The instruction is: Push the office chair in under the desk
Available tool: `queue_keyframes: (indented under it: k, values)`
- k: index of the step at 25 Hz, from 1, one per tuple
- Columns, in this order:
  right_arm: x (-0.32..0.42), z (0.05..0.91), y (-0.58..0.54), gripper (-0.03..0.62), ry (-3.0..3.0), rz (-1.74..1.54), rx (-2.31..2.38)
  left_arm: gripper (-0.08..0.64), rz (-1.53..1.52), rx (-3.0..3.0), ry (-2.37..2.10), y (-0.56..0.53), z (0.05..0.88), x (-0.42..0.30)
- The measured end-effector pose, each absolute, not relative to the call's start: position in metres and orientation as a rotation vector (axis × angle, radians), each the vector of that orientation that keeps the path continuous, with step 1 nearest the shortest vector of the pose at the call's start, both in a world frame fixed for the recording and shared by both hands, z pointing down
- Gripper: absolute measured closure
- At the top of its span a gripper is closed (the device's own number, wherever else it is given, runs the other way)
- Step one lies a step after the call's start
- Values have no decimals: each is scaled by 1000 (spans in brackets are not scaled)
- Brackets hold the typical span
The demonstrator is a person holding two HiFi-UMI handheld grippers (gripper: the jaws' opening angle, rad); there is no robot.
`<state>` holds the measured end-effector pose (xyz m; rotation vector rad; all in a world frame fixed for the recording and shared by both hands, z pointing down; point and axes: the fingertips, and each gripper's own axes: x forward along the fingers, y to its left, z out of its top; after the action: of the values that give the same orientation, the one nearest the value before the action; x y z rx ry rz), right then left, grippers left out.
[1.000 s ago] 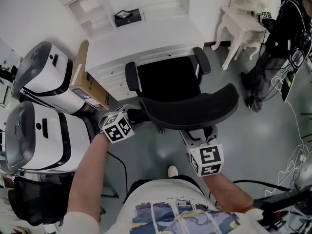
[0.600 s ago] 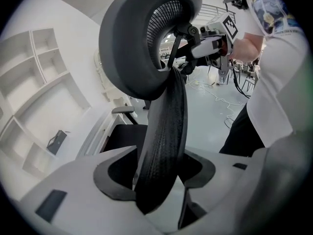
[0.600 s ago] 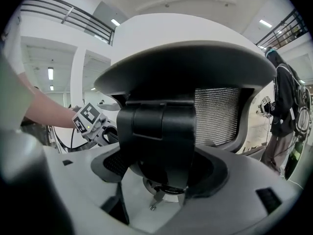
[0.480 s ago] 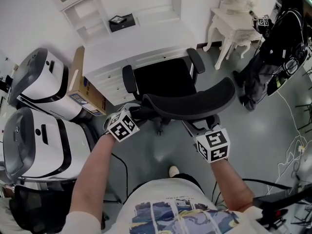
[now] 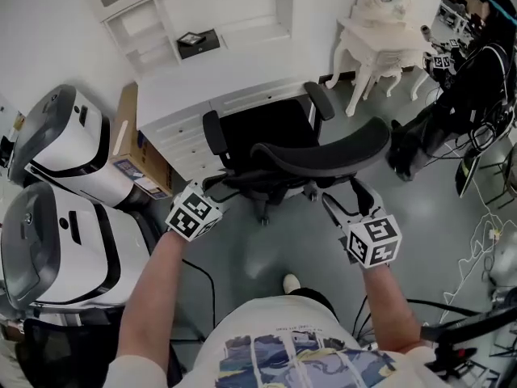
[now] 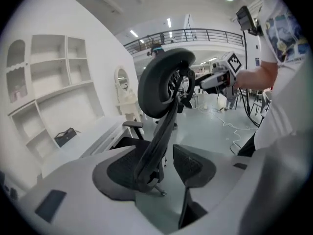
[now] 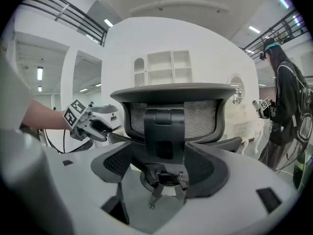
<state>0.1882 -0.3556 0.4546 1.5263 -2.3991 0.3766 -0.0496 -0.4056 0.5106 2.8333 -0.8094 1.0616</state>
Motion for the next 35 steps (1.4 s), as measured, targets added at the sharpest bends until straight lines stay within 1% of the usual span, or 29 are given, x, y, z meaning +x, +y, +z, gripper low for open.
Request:
queue_keyframes:
  k: [7,8,9,11,12,13,15,16,27,35]
  values:
    - [176,454,-320,268,-2345,389,1607,314,833,2854,-813,-369,478,-68]
    - [171,453,-314,308,-2342,386,1605,319,810,2856,-807,-362,474,-70]
    - [165,453,-307,365,-2341,383,1599,333,785,2858,-802,-355,470,-71]
    - [154,452,-294,426,-2343,383,1580,361,725,2862,-803,-340,463,-75]
    - [147,453,-286,489,-2347,389,1568,397,695,2864,-803,-333,460,-77]
    - [140,453,-278,515,-2353,397,1553,425,667,2866,-802,-324,457,-78]
    - [127,454,-262,546,-2362,404,1518,462,627,2866,-792,-307,453,-82]
    - [121,455,-253,552,-2365,407,1498,479,614,2862,-783,-298,452,-83]
    - [71,462,-173,565,-2371,437,1441,543,575,2856,-693,-201,446,-116]
    - [18,465,-123,566,-2424,432,1349,546,521,2841,-655,-128,437,-143]
